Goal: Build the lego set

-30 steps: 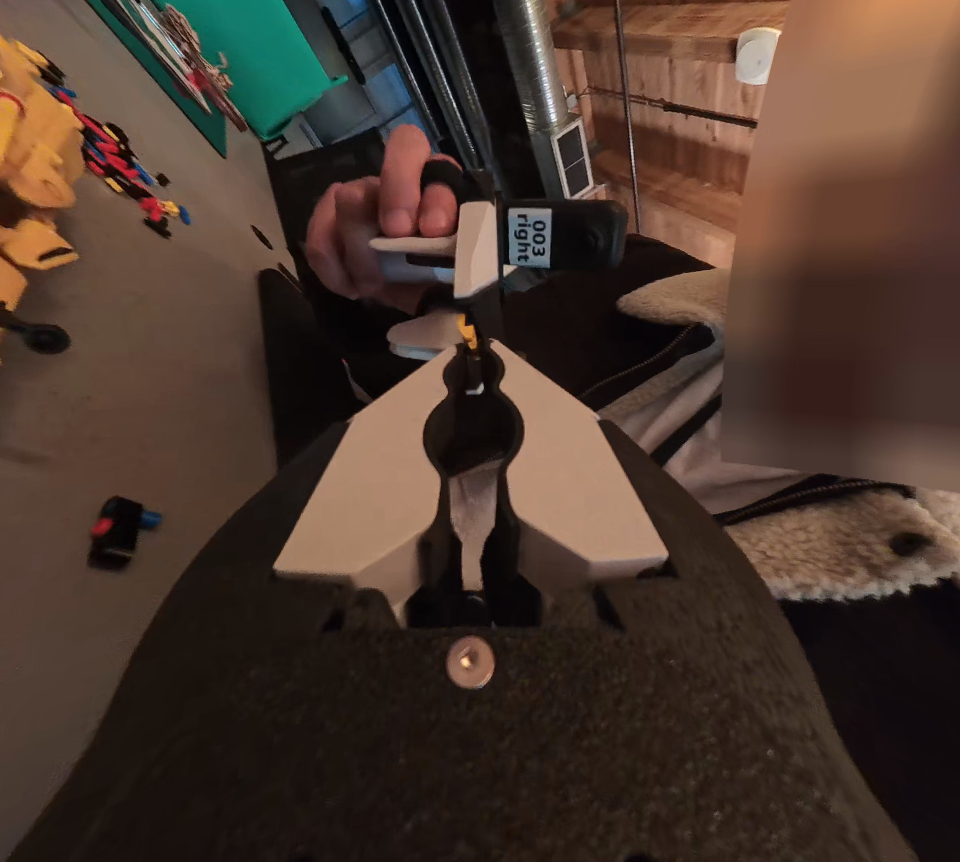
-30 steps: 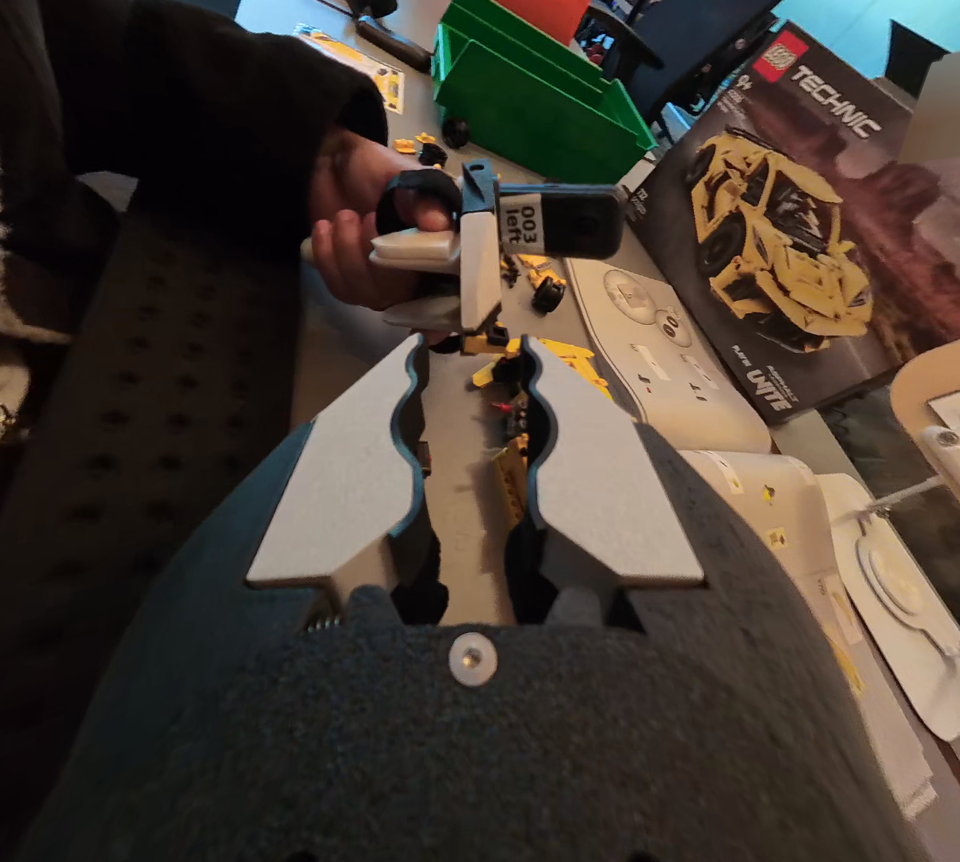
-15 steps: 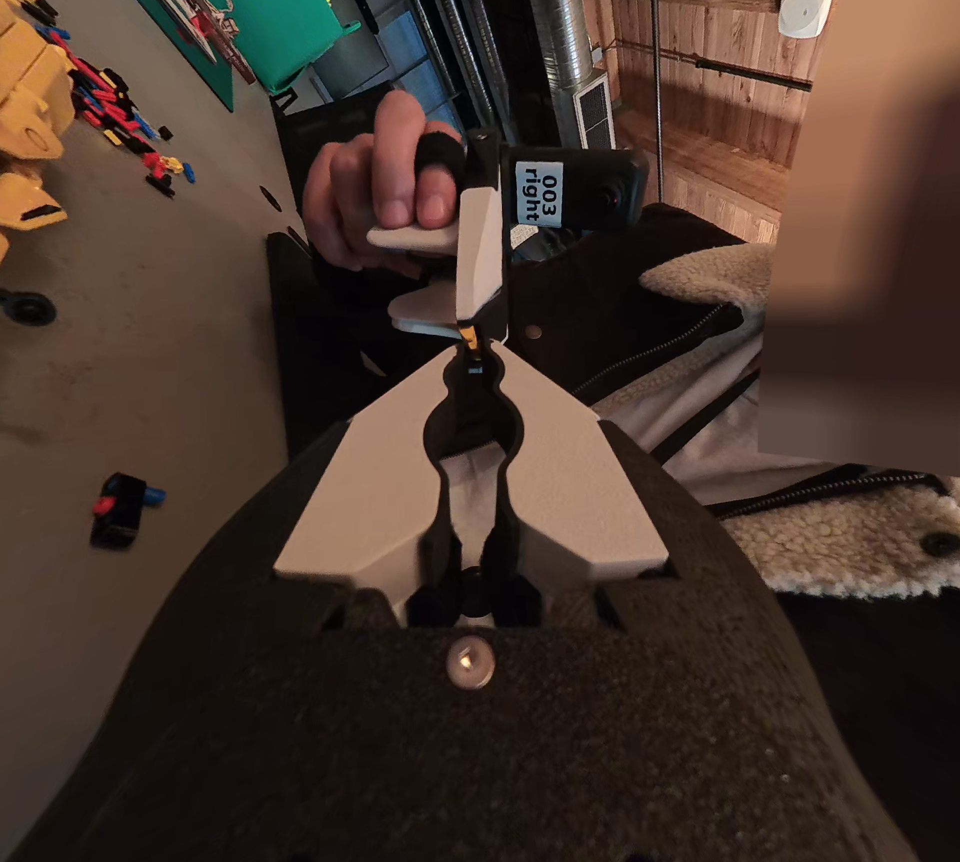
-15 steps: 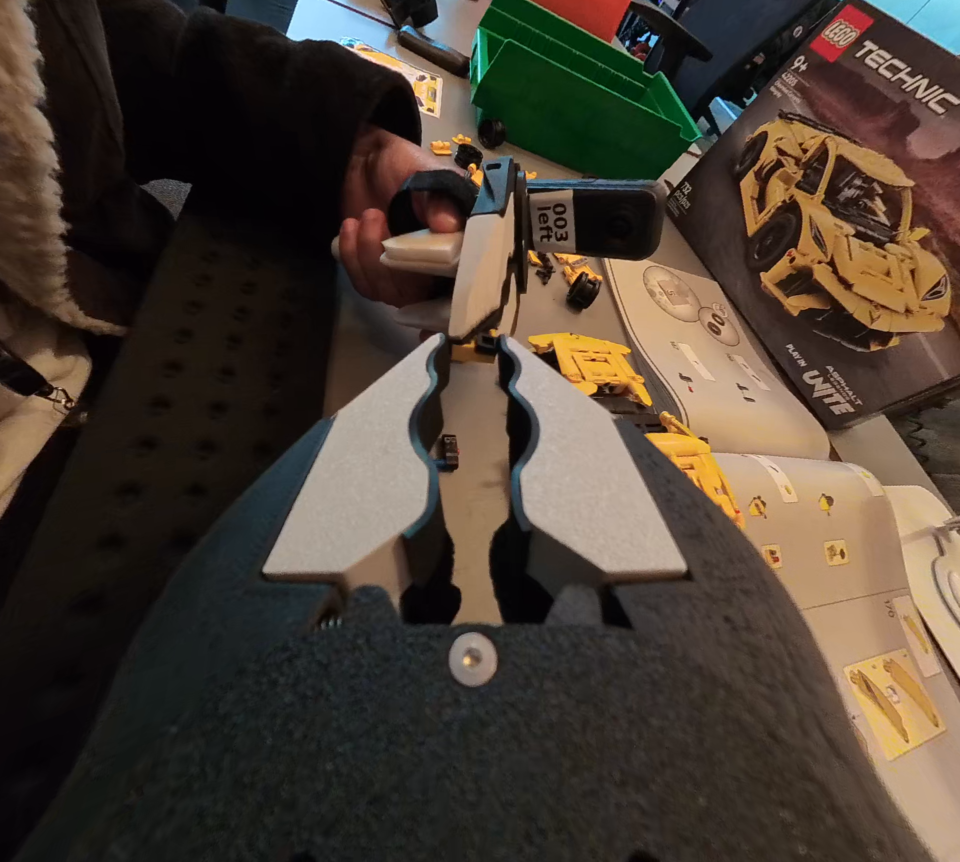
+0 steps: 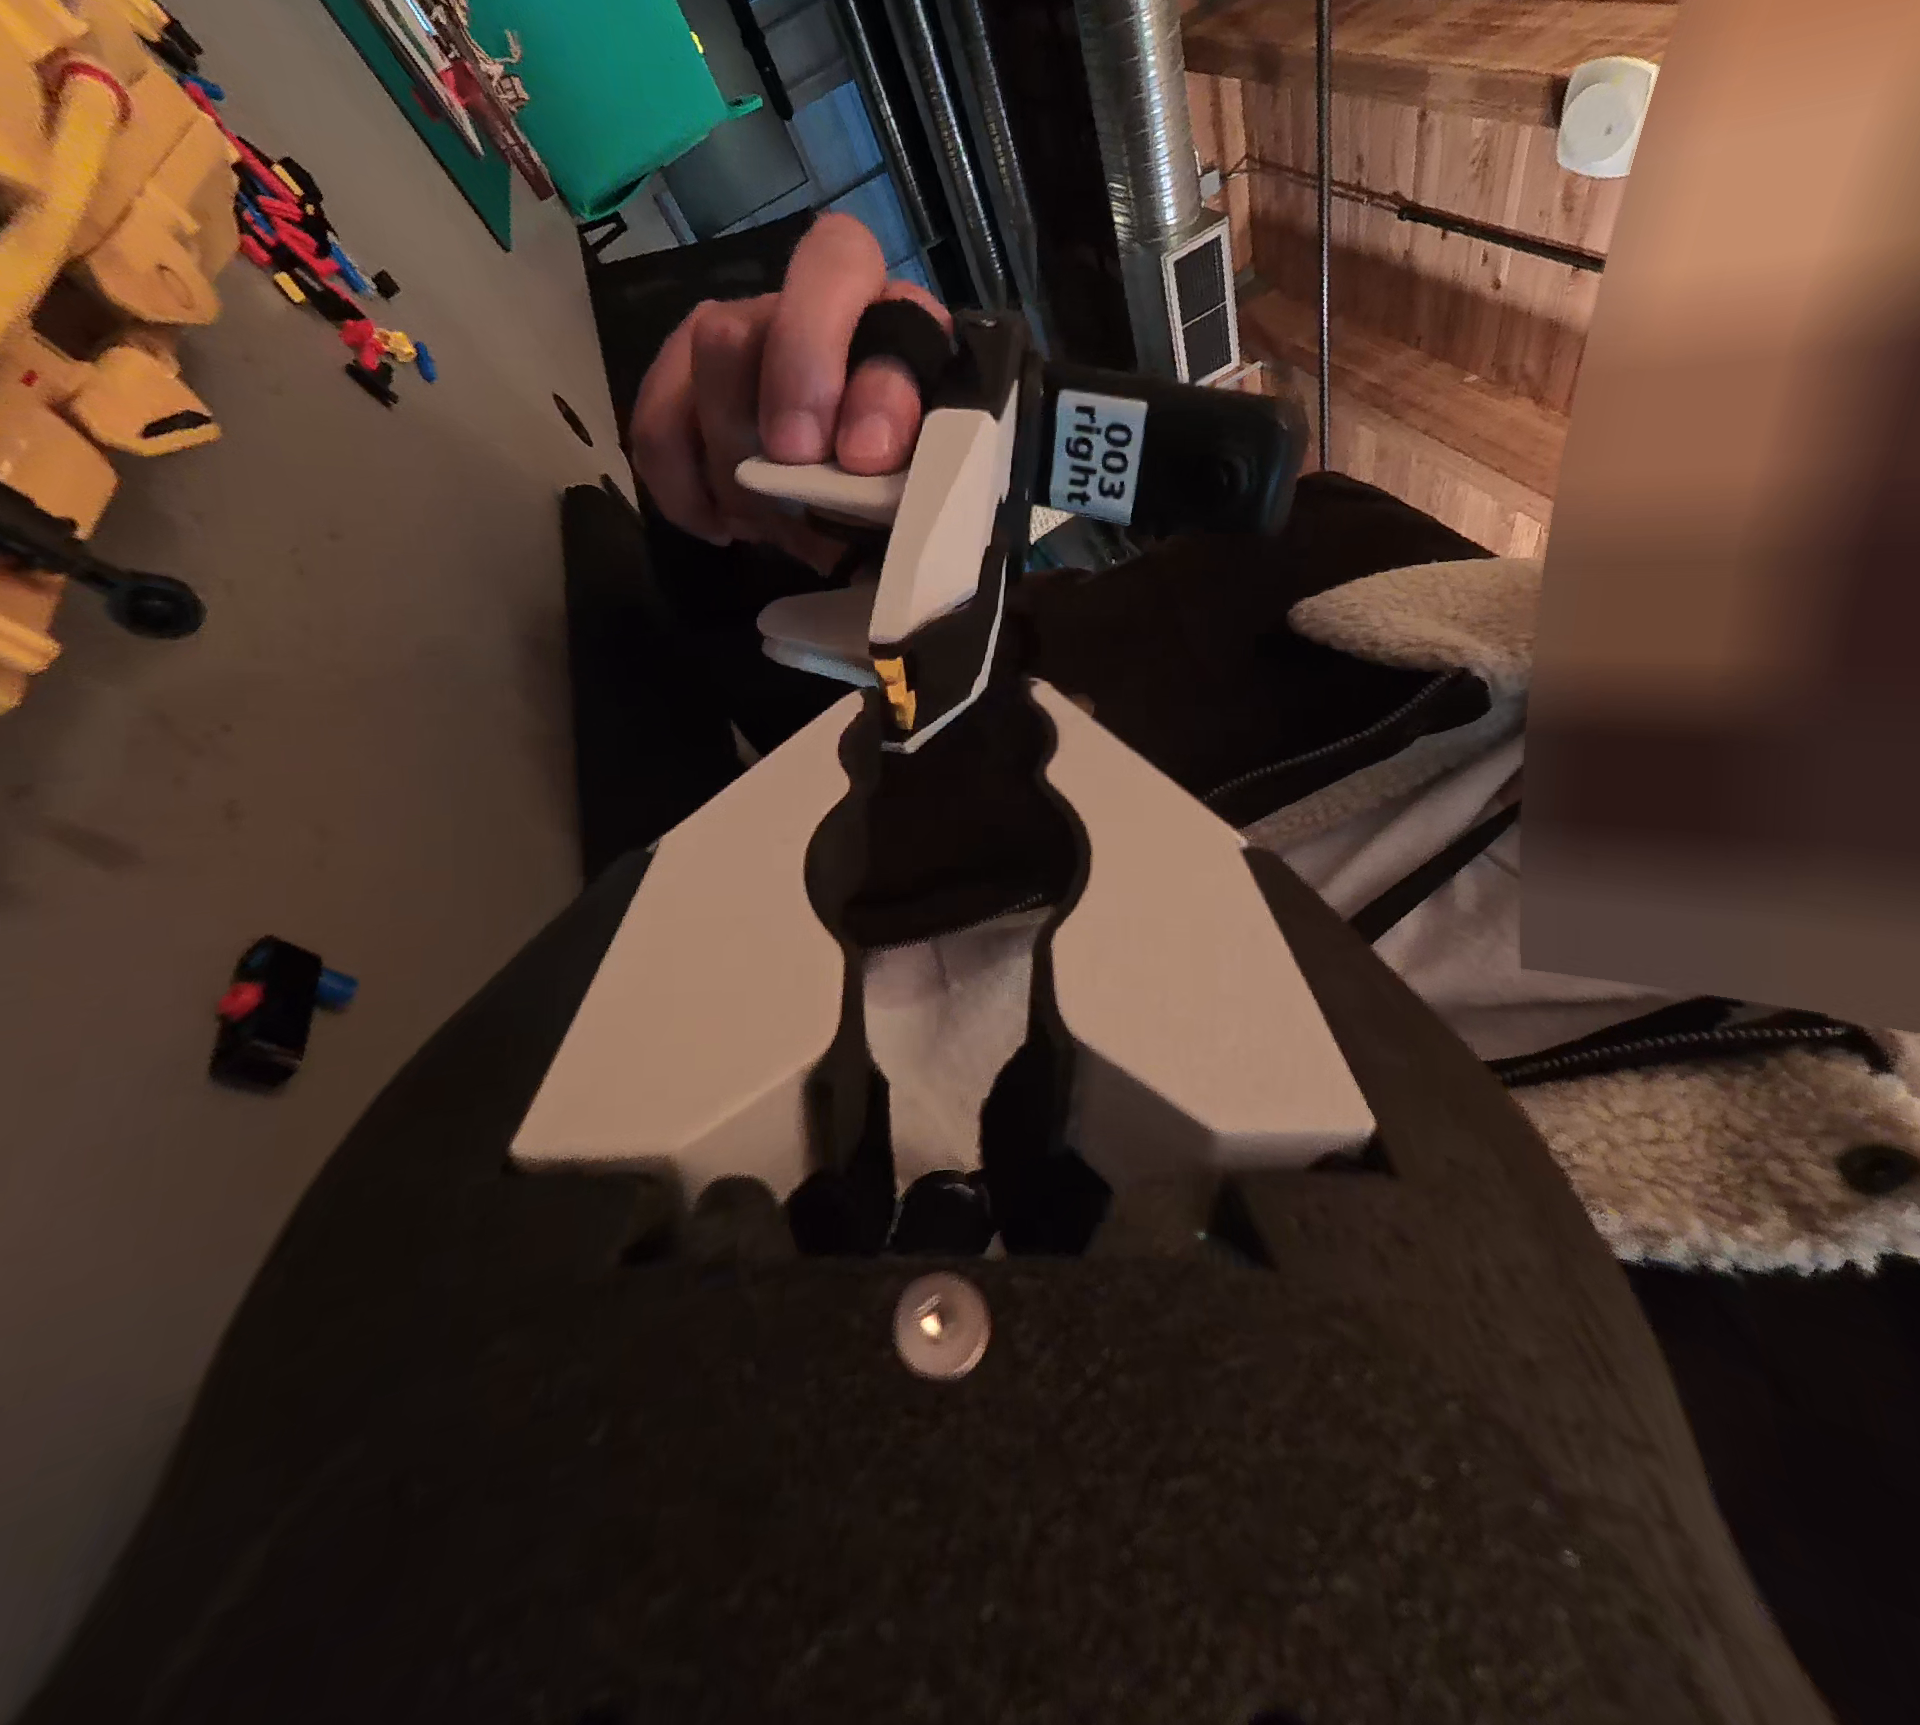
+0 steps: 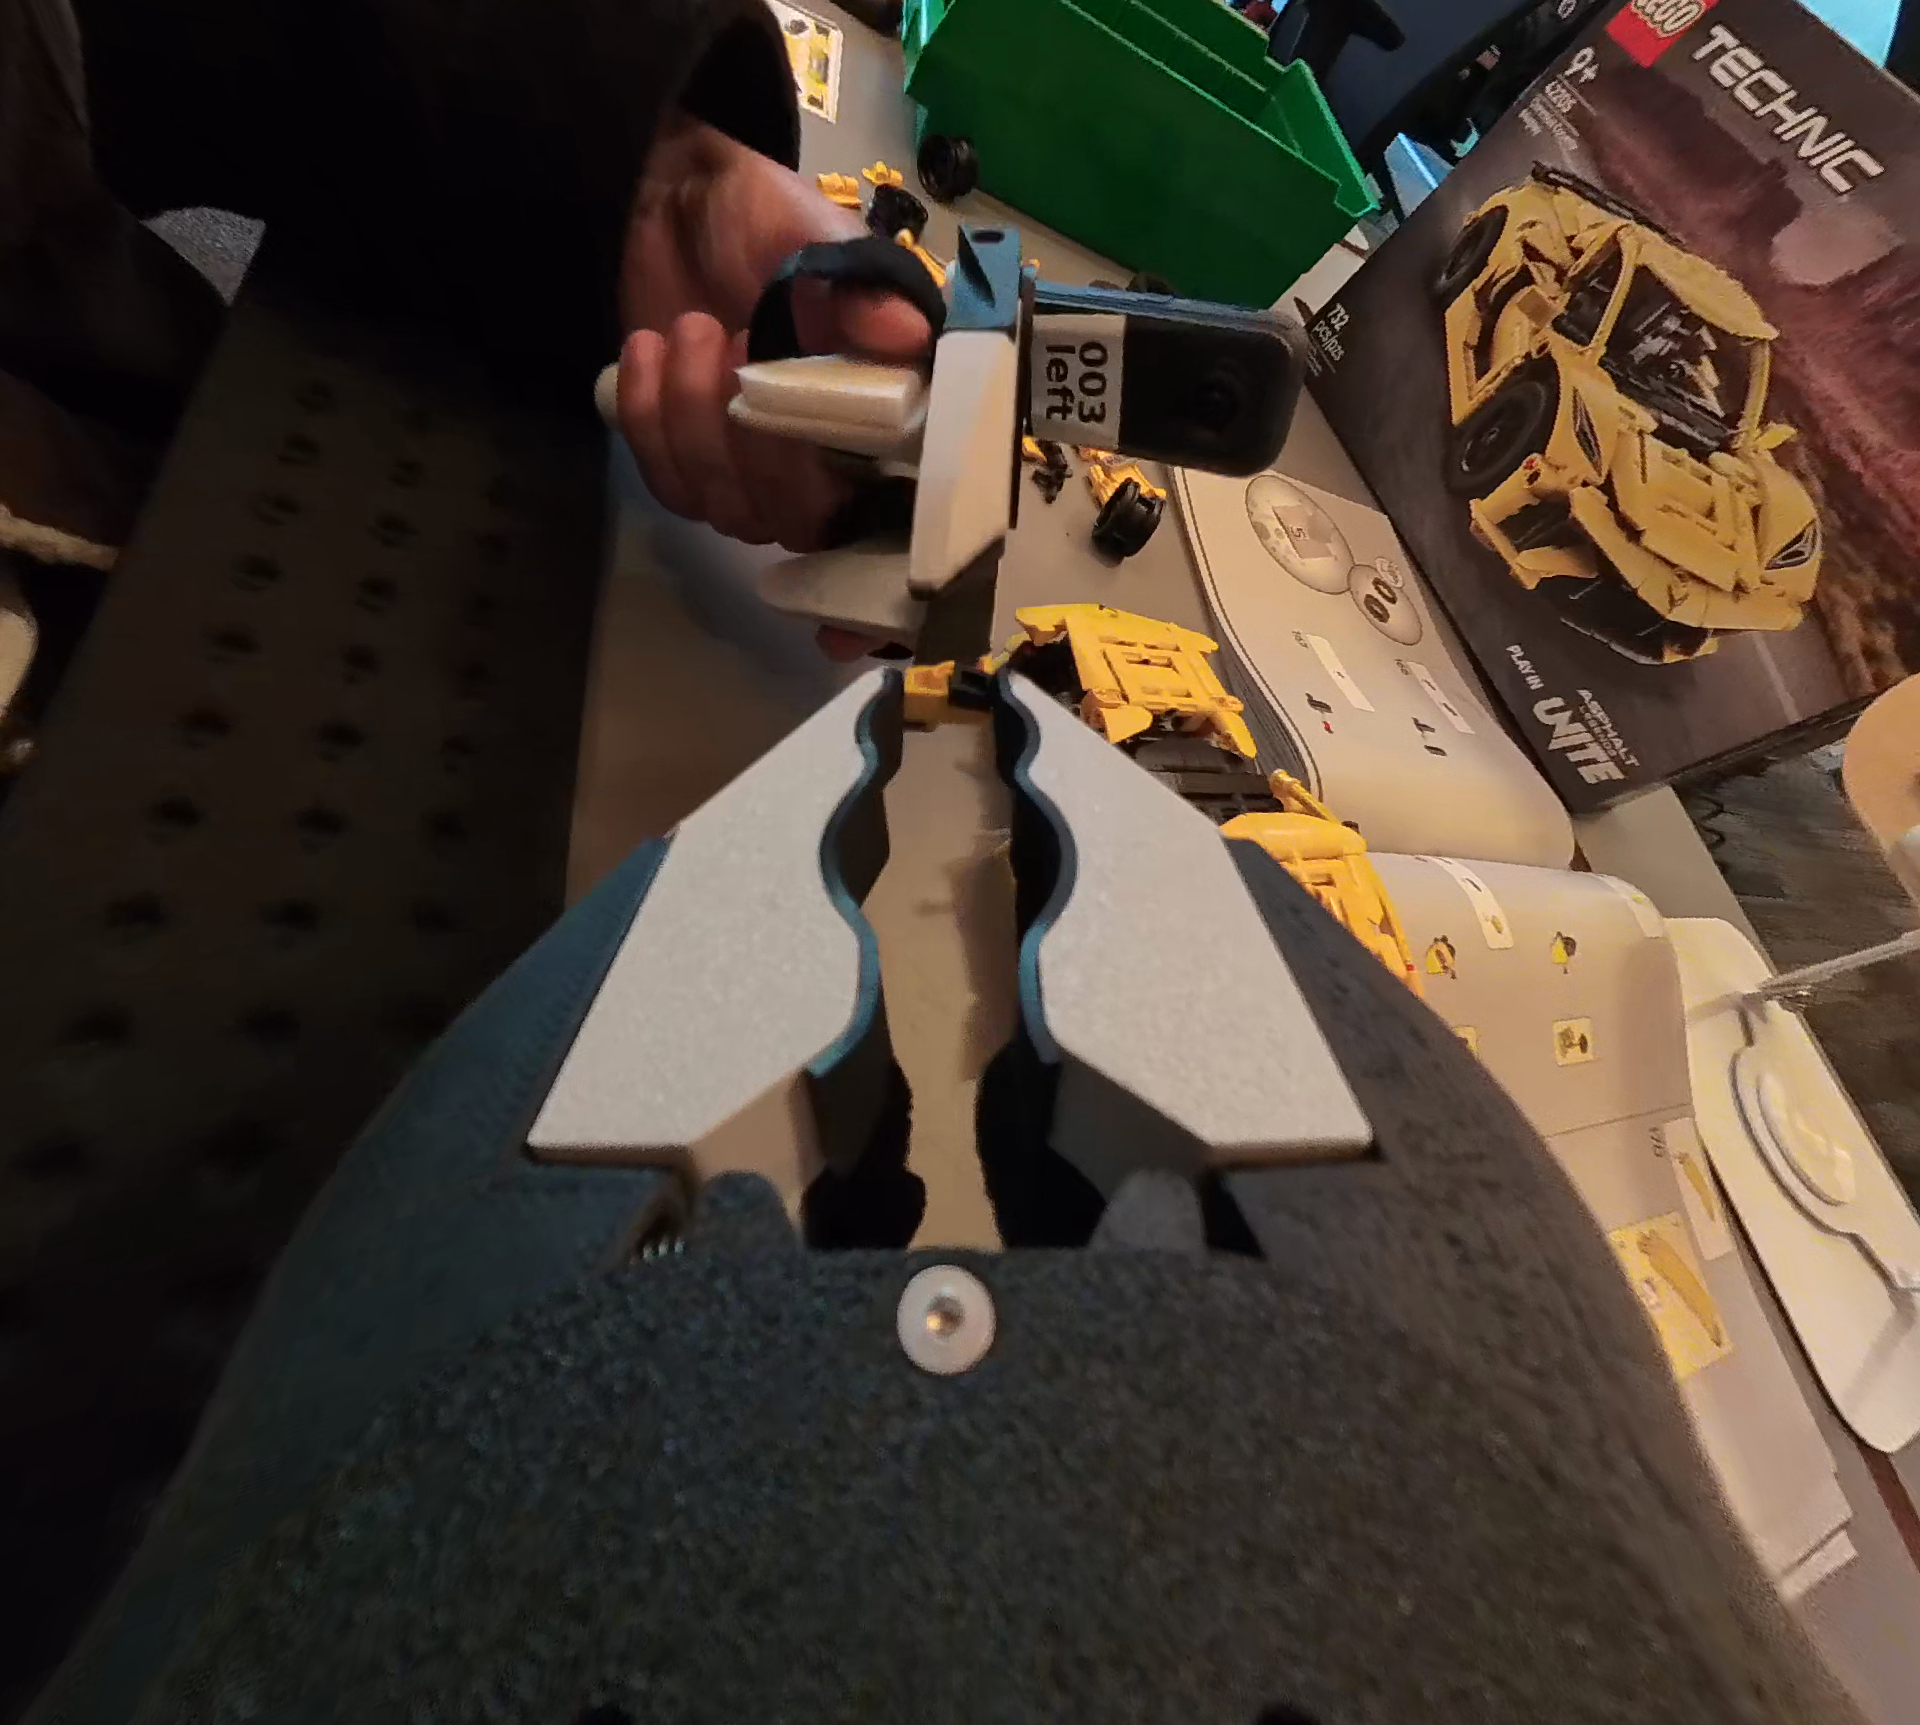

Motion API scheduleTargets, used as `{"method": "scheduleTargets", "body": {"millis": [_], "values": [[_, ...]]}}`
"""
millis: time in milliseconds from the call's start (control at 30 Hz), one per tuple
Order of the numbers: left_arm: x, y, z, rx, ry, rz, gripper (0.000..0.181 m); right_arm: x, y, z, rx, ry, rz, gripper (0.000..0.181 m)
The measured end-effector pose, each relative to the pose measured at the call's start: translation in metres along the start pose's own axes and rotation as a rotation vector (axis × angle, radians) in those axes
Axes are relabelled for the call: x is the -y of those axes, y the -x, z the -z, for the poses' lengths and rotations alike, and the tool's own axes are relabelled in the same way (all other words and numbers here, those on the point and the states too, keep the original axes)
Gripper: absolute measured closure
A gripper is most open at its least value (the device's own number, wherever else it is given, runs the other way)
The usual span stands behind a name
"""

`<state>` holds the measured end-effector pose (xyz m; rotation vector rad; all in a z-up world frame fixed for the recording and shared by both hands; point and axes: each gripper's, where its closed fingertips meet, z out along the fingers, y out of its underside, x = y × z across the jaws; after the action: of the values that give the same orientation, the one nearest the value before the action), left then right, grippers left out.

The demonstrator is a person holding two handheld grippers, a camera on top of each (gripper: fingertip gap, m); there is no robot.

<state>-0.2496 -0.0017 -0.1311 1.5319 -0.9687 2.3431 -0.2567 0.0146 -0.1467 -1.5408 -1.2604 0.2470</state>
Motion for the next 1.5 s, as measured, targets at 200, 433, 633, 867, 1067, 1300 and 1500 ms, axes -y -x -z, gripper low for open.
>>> {"method": "scheduleTargets", "body": {"millis": [200, 433, 633, 867, 1067, 1300, 1500], "values": [[0.004, 0.008, 0.003, 0.027, -0.03, 0.032, 0.174, 0.001, -0.003, -0.003, -0.043, 0.022, 0.058, 0.166], [0.01, 0.012, 0.004, 0.088, -0.073, -0.058, 0.176, -0.002, -0.01, -0.005, -0.111, 0.035, 0.091, 0.165], [0.009, 0.011, 0.002, 0.132, -0.053, -0.149, 0.176, 0.013, -0.009, 0.004, -0.011, -0.162, -0.23, 0.147], [0.007, 0.007, -0.005, 0.293, 0.011, -0.507, 0.176, 0.022, -0.024, 0.024, 0.36, -0.486, -1.035, 0.158], [0.01, 0.004, -0.007, 0.338, 0.003, -0.62, 0.176, 0.009, -0.017, 0.017, 0.271, -0.406, -0.996, 0.167], [0.007, 0.007, -0.008, 0.35, 0.022, -0.632, 0.176, 0.01, -0.011, 0.014, 0.298, -0.404, -0.989, 0.174], [0.01, 0.01, -0.007, 0.407, 0.019, -0.677, 0.176, 0.007, -0.013, 0.012, 0.219, -0.365, -0.927, 0.176]]}}
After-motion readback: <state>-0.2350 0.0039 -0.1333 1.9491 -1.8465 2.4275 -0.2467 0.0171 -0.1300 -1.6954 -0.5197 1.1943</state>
